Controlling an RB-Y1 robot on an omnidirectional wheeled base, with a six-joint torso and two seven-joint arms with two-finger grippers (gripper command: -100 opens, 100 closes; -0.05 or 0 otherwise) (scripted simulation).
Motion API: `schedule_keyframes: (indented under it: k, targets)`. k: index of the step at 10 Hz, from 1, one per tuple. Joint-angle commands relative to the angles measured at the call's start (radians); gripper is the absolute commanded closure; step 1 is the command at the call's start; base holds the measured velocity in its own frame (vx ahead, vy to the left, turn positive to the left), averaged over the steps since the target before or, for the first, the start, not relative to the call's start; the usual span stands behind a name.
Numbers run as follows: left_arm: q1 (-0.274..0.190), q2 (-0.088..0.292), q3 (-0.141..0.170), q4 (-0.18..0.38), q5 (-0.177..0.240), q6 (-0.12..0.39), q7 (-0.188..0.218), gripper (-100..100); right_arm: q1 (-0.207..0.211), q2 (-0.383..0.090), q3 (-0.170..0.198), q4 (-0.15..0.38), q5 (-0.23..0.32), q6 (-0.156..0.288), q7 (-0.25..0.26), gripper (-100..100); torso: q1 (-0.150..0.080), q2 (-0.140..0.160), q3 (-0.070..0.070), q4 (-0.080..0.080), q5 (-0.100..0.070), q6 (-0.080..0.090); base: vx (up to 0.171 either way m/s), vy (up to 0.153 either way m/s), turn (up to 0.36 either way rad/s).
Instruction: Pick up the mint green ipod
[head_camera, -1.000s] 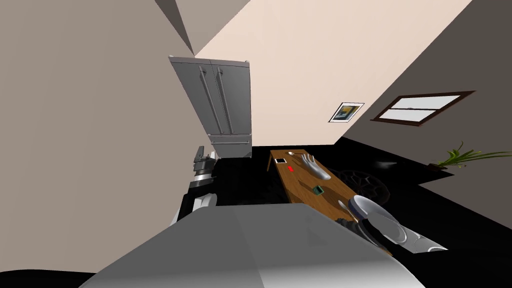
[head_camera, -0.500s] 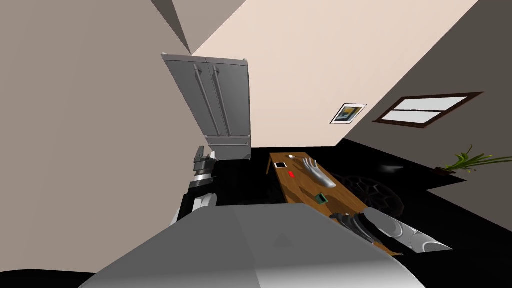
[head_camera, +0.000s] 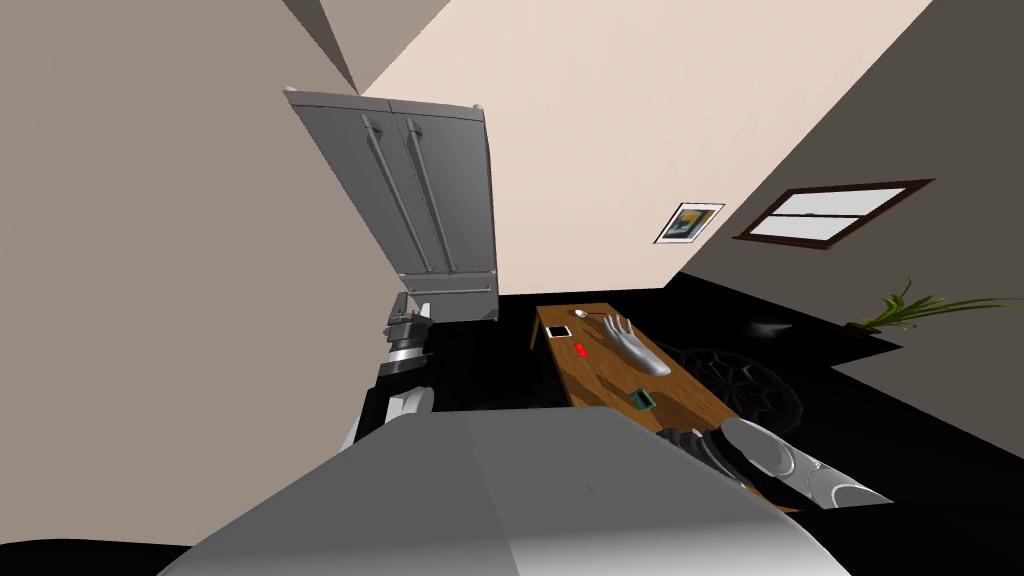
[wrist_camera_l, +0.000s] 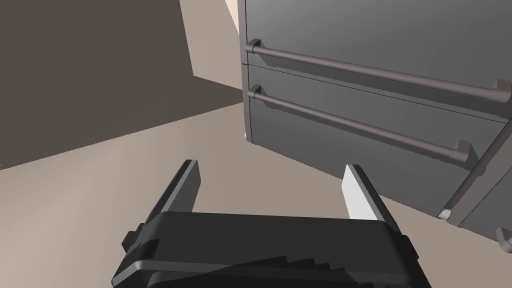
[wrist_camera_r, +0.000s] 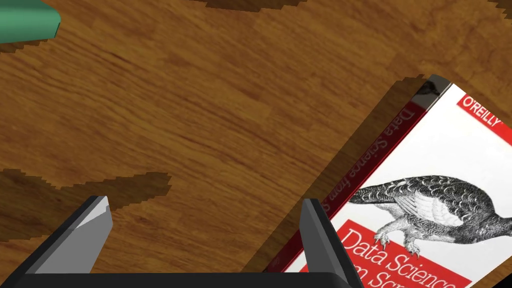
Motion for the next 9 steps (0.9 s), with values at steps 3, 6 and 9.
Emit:
schedule_keyframes:
  k: [3, 6, 9]
  targets:
    - [0.0, 0.0, 0.0, 0.0, 0.0, 0.0, 0.0, 0, -0.001, 0.001, 0.001, 0.001, 0.0, 0.002, 0.003, 100, 0.0, 0.003, 0.002, 0.001, 0.0, 0.0, 0.012, 0.0, -0.003]
    - [0.0, 0.0, 0.0, 0.0, 0.0, 0.0, 0.0, 0, -0.001, 0.001, 0.001, 0.001, 0.0, 0.002, 0.003, 100, 0.0, 0.005, 0.003, 0.001, 0.0, 0.0, 0.0, 0.0, 0.0]
    - [0.0, 0.0, 0.0, 0.0, 0.0, 0.0, 0.0, 0, -0.007, -0.007, 0.027, 0.032, -0.007, 0.005, -0.008, -100, 0.006, 0.008, 0.004, 0.002, 0.001, 0.0, -0.06, 0.082, -0.018]
